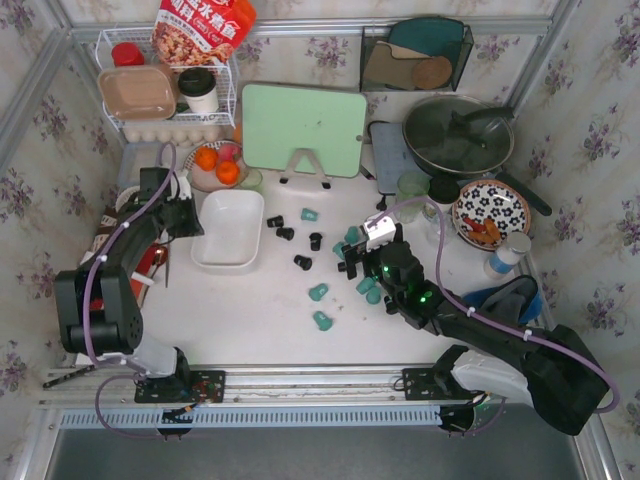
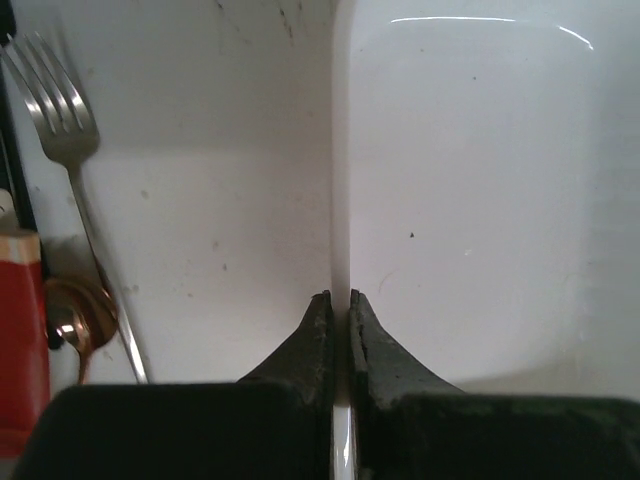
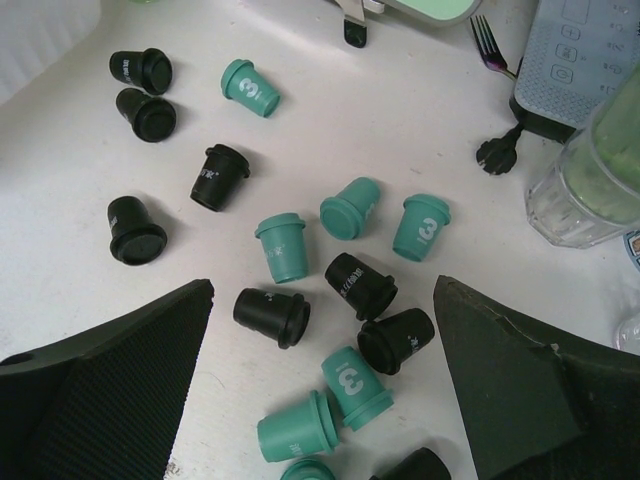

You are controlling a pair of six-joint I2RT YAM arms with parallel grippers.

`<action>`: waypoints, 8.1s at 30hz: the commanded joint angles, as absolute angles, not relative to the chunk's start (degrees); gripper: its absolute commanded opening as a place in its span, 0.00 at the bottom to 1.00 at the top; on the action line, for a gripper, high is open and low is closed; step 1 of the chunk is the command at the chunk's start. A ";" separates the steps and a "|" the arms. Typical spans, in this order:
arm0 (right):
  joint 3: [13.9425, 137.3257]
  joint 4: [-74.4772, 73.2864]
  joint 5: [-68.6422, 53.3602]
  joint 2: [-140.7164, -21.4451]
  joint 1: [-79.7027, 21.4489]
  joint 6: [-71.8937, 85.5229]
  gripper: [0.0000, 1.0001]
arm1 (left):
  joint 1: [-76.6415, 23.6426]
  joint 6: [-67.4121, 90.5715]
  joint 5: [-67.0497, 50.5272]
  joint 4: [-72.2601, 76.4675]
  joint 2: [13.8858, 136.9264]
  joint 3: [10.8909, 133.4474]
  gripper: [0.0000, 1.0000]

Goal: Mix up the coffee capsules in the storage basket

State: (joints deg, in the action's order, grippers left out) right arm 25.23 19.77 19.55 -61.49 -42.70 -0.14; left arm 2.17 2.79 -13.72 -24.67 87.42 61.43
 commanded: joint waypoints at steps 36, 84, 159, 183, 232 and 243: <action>25.72 22.35 19.57 -63.72 -42.87 1.40 1.00 | 0.40 3.65 -3.61 -18.01 85.93 60.73 0.62; 32.10 25.60 5.71 -91.33 -51.57 14.04 0.66 | -29.44 2.89 0.06 -32.34 62.74 68.80 0.66; 7.44 104.59 0.43 -82.05 -59.92 -38.06 0.45 | -36.91 11.79 -33.99 -24.74 77.51 68.03 0.44; 12.88 104.59 0.50 -81.57 -61.60 -37.46 0.44 | -40.25 10.35 -30.92 -23.74 77.70 67.15 0.40; 27.59 -0.21 9.16 -67.51 -62.14 17.55 0.61 | -11.95 12.62 0.13 -39.22 94.42 75.04 0.52; 34.15 -6.53 11.20 -73.05 -63.78 16.92 0.69 | -12.28 12.97 -6.57 -36.88 85.10 73.81 0.52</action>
